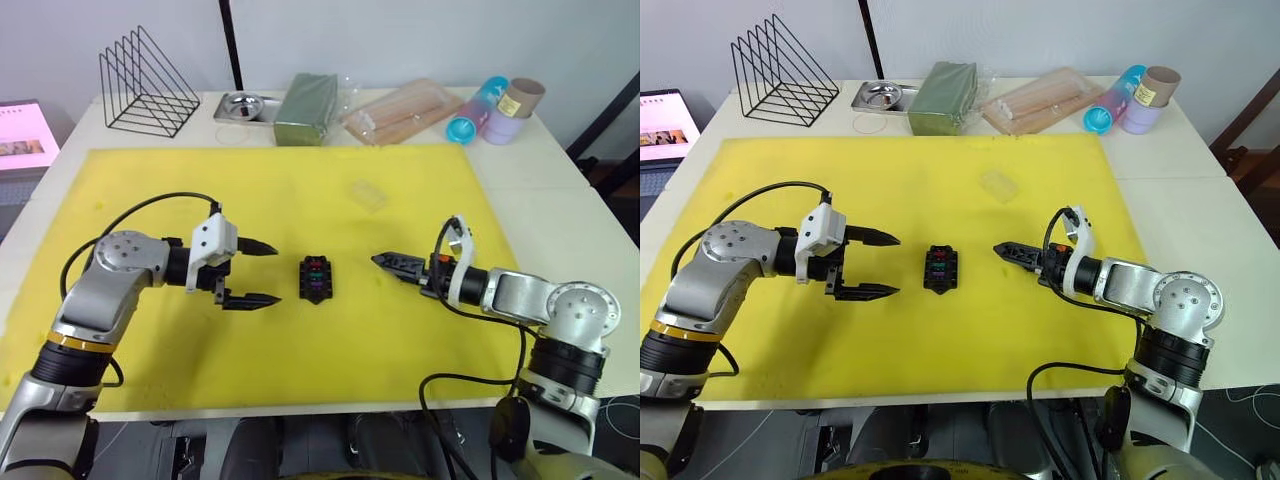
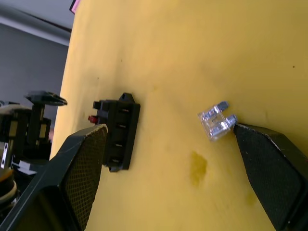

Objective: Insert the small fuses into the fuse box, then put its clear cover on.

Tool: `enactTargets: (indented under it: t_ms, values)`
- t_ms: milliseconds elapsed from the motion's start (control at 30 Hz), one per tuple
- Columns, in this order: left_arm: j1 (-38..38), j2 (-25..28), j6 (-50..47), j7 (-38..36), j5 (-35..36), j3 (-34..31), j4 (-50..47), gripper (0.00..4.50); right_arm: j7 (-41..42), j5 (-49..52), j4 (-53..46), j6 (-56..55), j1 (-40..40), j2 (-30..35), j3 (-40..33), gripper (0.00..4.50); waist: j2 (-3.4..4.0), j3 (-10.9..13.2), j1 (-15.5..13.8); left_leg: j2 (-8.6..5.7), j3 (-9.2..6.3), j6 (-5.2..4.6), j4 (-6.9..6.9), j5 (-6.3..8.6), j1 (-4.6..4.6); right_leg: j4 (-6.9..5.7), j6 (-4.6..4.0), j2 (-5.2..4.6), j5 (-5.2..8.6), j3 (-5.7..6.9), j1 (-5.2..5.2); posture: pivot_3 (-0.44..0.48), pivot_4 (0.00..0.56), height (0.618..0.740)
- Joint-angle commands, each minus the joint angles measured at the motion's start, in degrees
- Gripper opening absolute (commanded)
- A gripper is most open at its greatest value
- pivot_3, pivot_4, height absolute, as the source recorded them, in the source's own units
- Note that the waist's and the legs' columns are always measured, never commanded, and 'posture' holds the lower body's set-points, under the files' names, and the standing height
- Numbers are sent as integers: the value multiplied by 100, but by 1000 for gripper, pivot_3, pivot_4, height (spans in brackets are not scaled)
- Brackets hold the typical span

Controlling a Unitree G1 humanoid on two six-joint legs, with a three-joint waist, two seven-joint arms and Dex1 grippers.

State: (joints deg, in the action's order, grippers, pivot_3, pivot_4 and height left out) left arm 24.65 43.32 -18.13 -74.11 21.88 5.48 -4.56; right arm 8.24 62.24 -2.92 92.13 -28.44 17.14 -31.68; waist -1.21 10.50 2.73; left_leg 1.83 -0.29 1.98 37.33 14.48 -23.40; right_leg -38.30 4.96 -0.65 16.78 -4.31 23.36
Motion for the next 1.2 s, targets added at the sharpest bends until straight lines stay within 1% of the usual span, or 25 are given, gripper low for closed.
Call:
enactTargets:
  t_ms: [33,233,333,433,567,700,800,1000,1200]
  values:
    - [-15,-9,96,42,18,-83,-94,4500,-57,-16,79,36,-151,-11,-3,4471,1,0,0,0,0,0,0,0,0,0,0,0,0,0,0,0,150,740]
    - [-1,-55,112,73,16,-54,-98,4500,380,-166,386,22,-332,455,334,4471,1,0,-8,0,1,0,0,0,0,0,0,-1,0,-1,0,0,150,740]
    - [17,-74,124,77,5,-49,-84,4500,769,-251,483,-11,-337,769,705,4471,1,0,-13,-1,3,0,0,0,0,1,0,-1,0,-2,0,0,150,740]
    - [29,-99,142,90,-10,-28,-77,4500,1322,-479,640,-267,-271,1174,1255,4471,1,0,-20,-1,4,0,-1,0,-1,5,0,-1,0,-1,0,0,150,740]
    - [33,-116,134,103,3,-23,-98,4500,1852,-725,1013,-585,-372,1514,1609,4471,0,-1,-24,-2,5,0,0,0,-2,9,1,-2,0,1,-5,0,150,740]
    - [28,-113,176,111,-13,-16,-84,4500,2885,-918,1489,-909,-776,2095,2172,4471,0,0,-28,-3,6,0,2,0,-1,10,1,-3,0,1,-6,0,150,740]
    - [46,-119,186,111,-14,-11,-59,4500,3400,-1200,1770,-1177,-1091,2329,2620,4471,0,0,-23,-3,6,0,2,0,-2,12,1,-3,0,1,-5,0,150,740]
    - [40,-126,218,120,-26,-10,-51,4500,4334,-1722,2154,-1541,-1546,2563,3422,4471,0,0,-19,-2,7,0,-1,0,-2,11,1,-1,0,1,-2,0,150,740]
    - [52,-134,232,133,-35,-7,-35,4500,5014,-2041,2351,-1667,-1834,2437,3939,4471,0,0,-14,-1,5,0,-1,0,-2,10,1,-1,0,1,-1,0,150,740]
